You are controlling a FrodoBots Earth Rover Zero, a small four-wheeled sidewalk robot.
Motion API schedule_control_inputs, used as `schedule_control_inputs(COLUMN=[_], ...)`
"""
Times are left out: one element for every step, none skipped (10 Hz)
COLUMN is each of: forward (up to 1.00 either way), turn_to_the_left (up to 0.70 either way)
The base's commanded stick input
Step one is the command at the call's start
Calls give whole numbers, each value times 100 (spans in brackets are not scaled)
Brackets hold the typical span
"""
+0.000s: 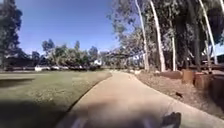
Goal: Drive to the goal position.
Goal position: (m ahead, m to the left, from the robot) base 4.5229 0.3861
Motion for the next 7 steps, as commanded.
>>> schedule_control_inputs(forward=[100, 100, 100, 100, 100, 100, 100], turn_to_the_left=[-10, -28, -37, -28, -20, -11, -2])
